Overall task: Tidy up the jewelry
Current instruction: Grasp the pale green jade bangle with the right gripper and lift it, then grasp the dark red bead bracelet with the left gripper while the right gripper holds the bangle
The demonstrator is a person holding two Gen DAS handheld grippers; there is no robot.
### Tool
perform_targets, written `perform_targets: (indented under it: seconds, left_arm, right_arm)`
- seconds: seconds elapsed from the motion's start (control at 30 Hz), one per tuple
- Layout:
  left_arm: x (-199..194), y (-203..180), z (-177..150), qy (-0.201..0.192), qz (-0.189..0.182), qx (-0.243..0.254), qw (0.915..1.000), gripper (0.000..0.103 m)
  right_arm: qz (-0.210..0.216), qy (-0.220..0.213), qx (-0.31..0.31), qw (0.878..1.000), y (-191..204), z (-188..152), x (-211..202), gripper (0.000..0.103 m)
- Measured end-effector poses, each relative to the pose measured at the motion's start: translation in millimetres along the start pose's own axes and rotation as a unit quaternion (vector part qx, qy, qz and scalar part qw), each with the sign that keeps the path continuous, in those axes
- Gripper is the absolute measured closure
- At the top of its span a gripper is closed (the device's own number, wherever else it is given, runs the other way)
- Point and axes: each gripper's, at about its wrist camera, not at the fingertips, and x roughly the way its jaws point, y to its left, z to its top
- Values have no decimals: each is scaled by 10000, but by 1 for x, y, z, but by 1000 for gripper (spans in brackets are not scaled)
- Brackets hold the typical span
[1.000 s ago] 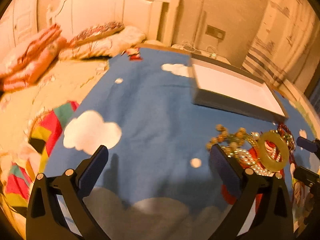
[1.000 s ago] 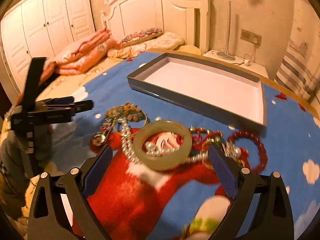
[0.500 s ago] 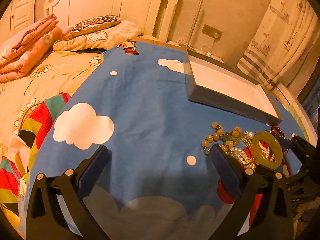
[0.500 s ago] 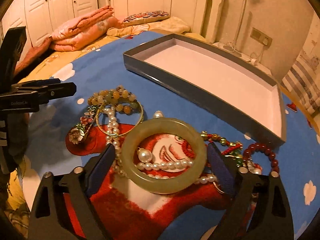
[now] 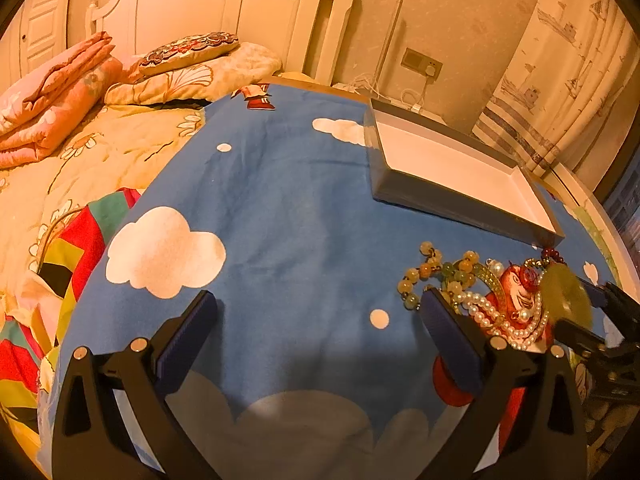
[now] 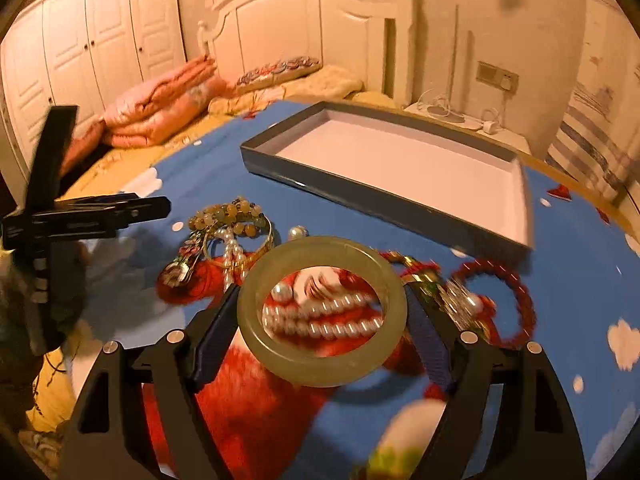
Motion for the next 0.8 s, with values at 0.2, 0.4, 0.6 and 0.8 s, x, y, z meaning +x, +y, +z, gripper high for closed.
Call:
perform_targets:
  seconds: [0.2,0.4,0.6,0.8]
  left_arm:
    - [-4,-14,-3,-78,137,328,9993,2]
    - [-15,-69,-14,-106,-174,898,9958,3]
    - [-14,-150,-23,9,-819,1595,9838,3]
    - [-10,-218,-12,53,-1284,2102,9692,3]
  right_arm:
    - [-232,-152,364,9990,-27,-32,-41,26]
    - [-668,-138,890,9937,-68,-59,-61,26]
    - [-1264,-202,1091,9858,-94,-67,-76,26]
    - [-1277,-213,1612,9784,-122,-82,-84,26]
